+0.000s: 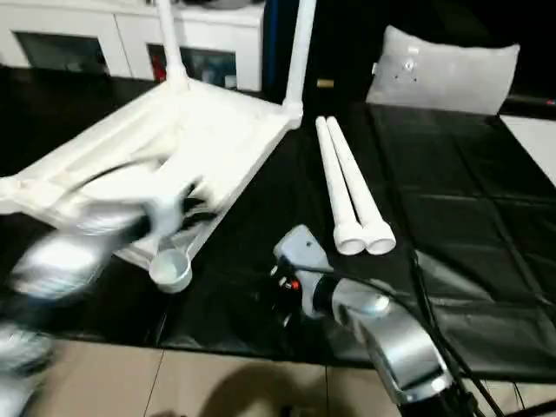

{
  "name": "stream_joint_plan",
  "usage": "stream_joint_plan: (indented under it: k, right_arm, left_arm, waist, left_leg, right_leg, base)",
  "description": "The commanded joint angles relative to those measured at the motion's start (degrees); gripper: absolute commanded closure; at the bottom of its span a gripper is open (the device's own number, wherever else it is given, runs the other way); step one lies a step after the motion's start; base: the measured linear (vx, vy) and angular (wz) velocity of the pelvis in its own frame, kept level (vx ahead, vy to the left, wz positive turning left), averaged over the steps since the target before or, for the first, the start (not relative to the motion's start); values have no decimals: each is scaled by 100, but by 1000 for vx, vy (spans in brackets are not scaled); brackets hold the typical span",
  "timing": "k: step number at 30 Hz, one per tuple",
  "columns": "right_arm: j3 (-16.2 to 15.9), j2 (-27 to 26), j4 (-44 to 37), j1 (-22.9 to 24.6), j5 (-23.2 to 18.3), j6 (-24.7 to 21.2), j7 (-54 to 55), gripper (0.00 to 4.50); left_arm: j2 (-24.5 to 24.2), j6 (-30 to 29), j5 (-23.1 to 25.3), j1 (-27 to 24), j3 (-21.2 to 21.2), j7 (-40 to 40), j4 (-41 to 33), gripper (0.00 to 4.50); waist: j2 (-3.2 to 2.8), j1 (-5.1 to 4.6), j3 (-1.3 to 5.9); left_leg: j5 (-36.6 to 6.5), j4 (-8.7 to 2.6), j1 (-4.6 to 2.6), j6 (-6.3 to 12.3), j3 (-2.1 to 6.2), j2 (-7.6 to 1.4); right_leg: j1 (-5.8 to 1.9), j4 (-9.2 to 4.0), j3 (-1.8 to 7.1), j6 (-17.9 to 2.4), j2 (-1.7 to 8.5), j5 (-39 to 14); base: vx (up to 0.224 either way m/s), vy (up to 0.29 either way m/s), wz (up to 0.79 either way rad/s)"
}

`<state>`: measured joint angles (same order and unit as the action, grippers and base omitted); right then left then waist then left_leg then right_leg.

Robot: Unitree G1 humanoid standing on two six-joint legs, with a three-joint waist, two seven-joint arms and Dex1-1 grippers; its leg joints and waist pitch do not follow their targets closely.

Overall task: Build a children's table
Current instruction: Rotate table base

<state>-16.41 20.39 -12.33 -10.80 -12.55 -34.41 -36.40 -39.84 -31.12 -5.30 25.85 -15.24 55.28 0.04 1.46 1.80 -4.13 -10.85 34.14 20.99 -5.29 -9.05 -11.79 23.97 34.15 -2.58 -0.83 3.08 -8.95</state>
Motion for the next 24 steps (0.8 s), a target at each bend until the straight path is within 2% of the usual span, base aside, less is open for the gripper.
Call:
stream_joint_plan:
  k: [1,3,5,6,7,9,11,13,15,19,21,23,24]
  right_arm:
    - [114,77,-31,2,-94,-69,-73,0]
    - [131,82,-16,-7,-102,-50,-92,0]
    - [131,84,-4,-13,-87,-12,-98,0]
    - [125,97,18,-19,-56,62,-112,0]
    - [123,105,29,-21,-44,93,-119,0]
    - [110,114,58,-31,-29,145,-141,0]
    - [99,113,77,-42,-18,164,-151,0]
    - [89,111,80,-49,-21,171,-155,0]
    - [86,113,84,-54,-26,172,-158,0]
    - [55,153,62,-42,-30,177,-190,0]
    - [38,195,29,-13,-22,185,-251,0]
    - [32,217,1,1,-29,193,-284,0]
    - [32,217,1,1,-29,193,-284,0]
  left_arm:
    - [-675,-84,-83,-200,-142,826,-587,248]
    - [-1151,86,23,-346,-102,1105,-710,236]
    - [-1247,178,59,-363,-54,1146,-685,225]
    - [-1379,281,115,-355,-30,1216,-643,225]
    - [-1448,327,151,-345,-36,1251,-628,225]
    - [-1547,629,290,-301,-94,1330,-475,225]
    - [-1435,1095,515,-184,-187,1195,-179,225]
    - [-1231,1380,584,-65,-255,1033,46,225]
    - [-1181,1446,579,-32,-283,1000,88,225]
    - [-1150,1790,856,195,-605,1064,467,225]
    - [-1252,2083,1283,384,-927,1205,911,225]
    - [-1290,2258,1490,478,-1039,1259,1146,225]
    - [-1290,2258,1490,478,-1039,1259,1146,225]
  waist:
    - [-105,-33,308]
    - [-113,-36,297]
    - [-127,-17,285]
    - [-89,-11,291]
    - [-105,-3,301]
    - [-85,-20,306]
    - [-80,-36,318]
    - [-84,-25,335]
    - [-82,-17,354]
    - [-91,-17,358]
    - [-78,-18,342]
    - [-91,-21,326]
    - [-91,-21,326]
  left_leg:
    - [-1543,-485,-87,-82,-20,-110]
    - [-1705,-486,-113,-146,-21,-100]
    - [-1842,-479,-151,-179,-31,-94]
    - [-1844,-481,-144,-191,-30,-96]
    - [-1775,-493,-113,-214,-15,-95]
    - [-1721,-496,-85,-214,-7,-87]
    - [-1660,-482,-73,-199,-13,-71]
    - [-1603,-462,-91,-202,-24,-72]
    - [-1456,-459,-73,-204,-27,-77]
    - [-1378,-451,-83,-193,-45,-69]
    - [-1478,-448,-86,-183,-48,-59]
    - [-1657,-455,-100,-214,-37,-64]
    - [-1657,-455,-100,-214,-37,-64]
  right_leg:
    - [-249,-382,239,-909,325,-1912]
    - [-215,-400,244,-847,313,-2093]
    - [-185,-429,249,-803,316,-2264]
    - [-199,-433,249,-787,326,-2290]
    - [-231,-406,248,-764,337,-2258]
    - [-248,-407,243,-728,335,-2216]
    - [-259,-406,251,-701,336,-2201]
    - [-252,-394,260,-713,337,-2123]
    - [-279,-357,264,-779,341,-1902]
    - [-277,-336,263,-865,316,-1638]
    - [-274,-366,264,-816,315,-1835]
    - [-265,-384,268,-718,334,-2205]
    - [-265,-384,268,-718,334,-2205]
  base:
    - [0,0,0]
    - [0,0,0]
    - [0,0,0]
    - [0,0,0]
    - [0,0,0]
    - [0,0,0]
    - [0,0,0]
    - [0,0,0]
    - [0,0,0]
    - [0,0,0]
    - [0,0,0]
    - [0,0,0]
    - [0,0,0]
